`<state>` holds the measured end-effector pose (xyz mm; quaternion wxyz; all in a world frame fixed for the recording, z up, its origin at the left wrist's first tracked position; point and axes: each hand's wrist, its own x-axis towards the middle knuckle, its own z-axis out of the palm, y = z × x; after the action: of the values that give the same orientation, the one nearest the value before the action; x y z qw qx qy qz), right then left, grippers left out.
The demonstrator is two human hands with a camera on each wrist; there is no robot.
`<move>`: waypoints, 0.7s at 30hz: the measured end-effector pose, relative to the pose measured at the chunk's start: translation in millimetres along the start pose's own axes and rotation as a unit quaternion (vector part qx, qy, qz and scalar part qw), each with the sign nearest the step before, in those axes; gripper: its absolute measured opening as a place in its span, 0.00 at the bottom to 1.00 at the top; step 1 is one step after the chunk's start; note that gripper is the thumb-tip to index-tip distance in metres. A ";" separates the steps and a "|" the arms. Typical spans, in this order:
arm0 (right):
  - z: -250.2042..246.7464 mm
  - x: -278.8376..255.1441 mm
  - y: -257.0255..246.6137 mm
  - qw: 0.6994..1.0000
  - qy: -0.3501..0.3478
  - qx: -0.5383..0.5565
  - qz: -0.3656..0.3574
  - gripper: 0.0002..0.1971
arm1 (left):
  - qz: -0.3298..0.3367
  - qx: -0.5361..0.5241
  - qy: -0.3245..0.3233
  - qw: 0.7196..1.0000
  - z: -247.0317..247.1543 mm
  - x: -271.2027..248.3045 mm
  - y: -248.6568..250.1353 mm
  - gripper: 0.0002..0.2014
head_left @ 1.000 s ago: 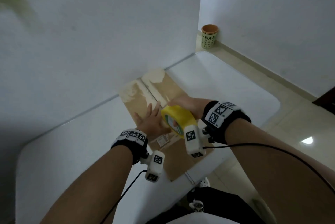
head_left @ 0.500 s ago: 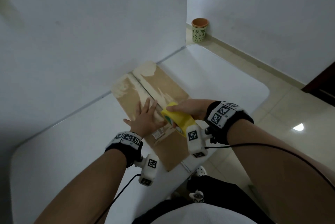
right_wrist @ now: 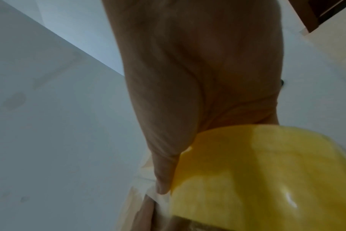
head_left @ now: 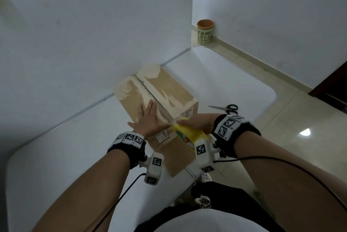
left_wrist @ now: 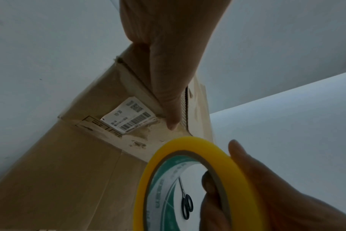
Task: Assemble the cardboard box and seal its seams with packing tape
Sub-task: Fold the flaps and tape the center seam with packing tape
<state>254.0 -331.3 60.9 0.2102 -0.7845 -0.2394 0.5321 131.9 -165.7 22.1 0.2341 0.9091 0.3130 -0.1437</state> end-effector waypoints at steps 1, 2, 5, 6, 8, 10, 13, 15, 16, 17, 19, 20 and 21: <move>3.0 1.3 0.5 1.000 0.004 -0.013 0.006 0.36 | 0.002 -0.004 -0.001 1.000 0.6 1.1 -1.5 0.60; 6.4 3.5 1.8 1.000 0.008 -0.025 0.011 0.36 | 0.004 -0.008 -0.005 1.000 1.1 2.0 -3.0 0.61; 14.6 10.2 6.5 0.996 0.007 -0.080 0.032 0.38 | 0.000 -0.011 -0.021 1.000 -0.8 2.4 -3.5 0.62; 16.8 12.4 7.7 0.994 0.002 -0.097 0.043 0.40 | -0.003 -0.008 -0.027 1.000 -2.6 1.2 -1.9 0.62; 19.4 14.8 9.1 0.991 -0.002 -0.119 0.055 0.42 | -0.009 0.003 -0.042 0.999 -5.6 -0.7 1.7 0.62; 21.3 17.0 10.2 0.990 -0.001 -0.128 0.062 0.41 | -0.010 0.011 -0.052 0.999 -7.2 -1.5 3.5 0.63; 22.9 18.8 10.4 0.990 0.002 -0.118 0.071 0.40 | -0.016 0.006 -0.053 0.998 -6.2 -0.3 2.3 0.66; 24.0 19.9 10.4 0.992 0.005 -0.101 0.074 0.39 | -0.021 0.004 -0.045 0.999 -5.2 -0.4 2.0 0.67; 24.5 21.2 10.5 0.993 0.006 -0.096 0.075 0.38 | -0.023 0.002 -0.041 0.999 -5.0 -0.8 2.2 0.67; 25.4 22.8 10.9 0.993 0.008 -0.092 0.074 0.37 | -0.023 0.001 -0.036 0.999 -4.5 -0.9 2.2 0.68; 26.8 27.3 12.4 0.994 0.012 -0.084 0.072 0.35 | -0.008 -0.011 -0.022 1.000 -4.1 -2.4 1.9 0.68; 27.3 29.8 12.9 0.993 0.009 -0.090 0.079 0.36 | 0.007 -0.018 -0.015 1.000 -3.9 -3.8 1.5 0.66; 27.8 31.7 12.6 0.991 0.009 -0.101 0.087 0.37 | 0.024 -0.024 -0.008 0.999 -3.7 -4.8 0.9 0.64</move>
<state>240.0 -320.3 20.7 0.0854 -0.8239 -0.2211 0.5148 129.2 -166.8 27.5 0.2619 0.9094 0.2923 -0.1380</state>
